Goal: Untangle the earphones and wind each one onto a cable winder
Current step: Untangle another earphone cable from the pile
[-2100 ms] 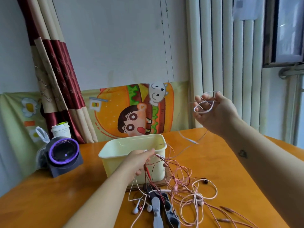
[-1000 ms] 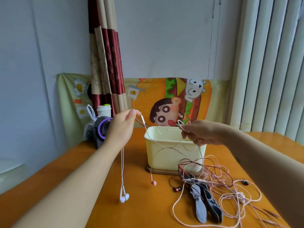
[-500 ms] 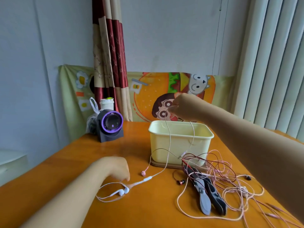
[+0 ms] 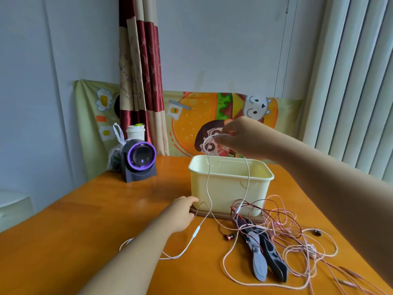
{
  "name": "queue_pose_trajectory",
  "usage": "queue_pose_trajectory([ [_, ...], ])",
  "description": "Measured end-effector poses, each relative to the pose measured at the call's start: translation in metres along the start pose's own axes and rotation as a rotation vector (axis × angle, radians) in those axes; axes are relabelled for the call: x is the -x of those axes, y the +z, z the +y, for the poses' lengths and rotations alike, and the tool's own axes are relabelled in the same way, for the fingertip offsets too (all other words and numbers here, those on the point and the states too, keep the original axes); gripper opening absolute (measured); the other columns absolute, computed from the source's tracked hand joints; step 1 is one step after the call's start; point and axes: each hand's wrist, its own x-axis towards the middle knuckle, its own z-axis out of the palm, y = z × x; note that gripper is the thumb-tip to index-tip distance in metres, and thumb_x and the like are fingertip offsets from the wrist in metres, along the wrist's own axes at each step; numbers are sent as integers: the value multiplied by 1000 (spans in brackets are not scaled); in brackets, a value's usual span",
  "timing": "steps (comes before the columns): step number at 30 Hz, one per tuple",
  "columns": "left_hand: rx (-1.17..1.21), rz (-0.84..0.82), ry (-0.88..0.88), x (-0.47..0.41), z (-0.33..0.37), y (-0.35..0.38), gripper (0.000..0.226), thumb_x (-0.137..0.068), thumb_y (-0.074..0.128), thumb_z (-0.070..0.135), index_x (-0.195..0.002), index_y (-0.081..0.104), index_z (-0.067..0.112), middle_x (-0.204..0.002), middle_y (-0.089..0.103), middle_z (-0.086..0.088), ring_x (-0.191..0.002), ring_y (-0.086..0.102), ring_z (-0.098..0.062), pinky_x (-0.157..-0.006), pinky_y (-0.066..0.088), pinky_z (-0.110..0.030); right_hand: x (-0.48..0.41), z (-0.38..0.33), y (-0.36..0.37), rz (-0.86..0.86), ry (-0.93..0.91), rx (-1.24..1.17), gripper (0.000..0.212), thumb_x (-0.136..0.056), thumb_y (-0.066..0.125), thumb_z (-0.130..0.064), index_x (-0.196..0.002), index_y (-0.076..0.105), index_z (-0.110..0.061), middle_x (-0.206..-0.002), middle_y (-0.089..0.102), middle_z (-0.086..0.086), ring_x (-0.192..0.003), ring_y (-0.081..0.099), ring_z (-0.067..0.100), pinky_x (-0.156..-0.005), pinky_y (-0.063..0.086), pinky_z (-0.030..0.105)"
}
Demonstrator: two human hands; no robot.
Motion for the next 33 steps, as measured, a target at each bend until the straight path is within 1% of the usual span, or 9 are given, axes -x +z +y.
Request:
queue_pose_trajectory([
  [6,-5,31,32,-9,2,5,47,-98,50,7,-140,47,28,-125,47,-1,-103,56,-16,-77,47,-22,5,7,-1,-10,2,-17,33,-95,51,-32,-95,71,-6,-70,60,3,-58,48,15,-52,36,27],
  [10,-36,28,54,-15,1,8,19,-97,56,18,-111,66,25,-111,51,3,-92,56,-11,-69,47,-17,5,8,-2,-13,10,-26,33,-96,51,-32,-94,70,-4,-68,55,6,-57,45,15,-51,32,28],
  [13,7,73,35,-17,-3,8,15,-95,56,17,-84,61,25,-92,52,4,-67,54,-7,-51,41,-15,6,12,-4,-19,14,-39,33,-96,51,-32,-95,70,-5,-71,59,6,-57,47,15,-51,34,27],
  [16,128,172,-13,-13,-1,-3,14,-99,48,16,-89,55,23,-84,59,0,-56,56,-11,-42,44,-21,7,20,-2,-40,35,-48,35,-96,50,-32,-95,70,-3,-80,65,11,-63,51,17,-55,38,27],
  [21,114,439,164,7,22,-41,8,-98,52,18,-93,55,24,-86,66,9,-77,66,-7,-65,56,-24,5,34,3,-68,134,-48,35,-98,48,-34,-79,63,-9,-66,52,4,-57,42,13,-52,31,25],
  [24,20,521,408,30,47,-54,7,-95,57,17,-92,56,24,-73,58,20,-66,61,1,-59,53,-24,1,37,7,-70,199,-104,41,-101,40,-34,-80,61,-5,-62,42,4,-54,35,14,-49,26,26],
  [26,20,489,500,44,69,-56,5,-95,56,17,-92,56,21,-70,56,14,-53,63,-7,-48,53,-31,-2,38,9,-68,240,-149,42,-102,38,-33,-94,64,0,-60,38,2,-53,34,14,-48,26,27],
  [28,106,347,466,48,90,-49,5,-96,53,16,-93,56,19,-66,54,8,-40,59,-12,-41,48,-28,-5,38,10,-74,263,-186,39,-101,39,-32,-87,62,-4,-59,39,2,-52,36,15,-49,28,27],
  [33,218,11,389,30,138,-8,9,-93,50,17,-88,56,22,-70,61,10,-56,61,3,-61,47,-12,-5,38,5,-55,255,-226,41,-101,42,-29,-64,53,-17,-57,40,1,-52,37,16,-49,30,26],
])
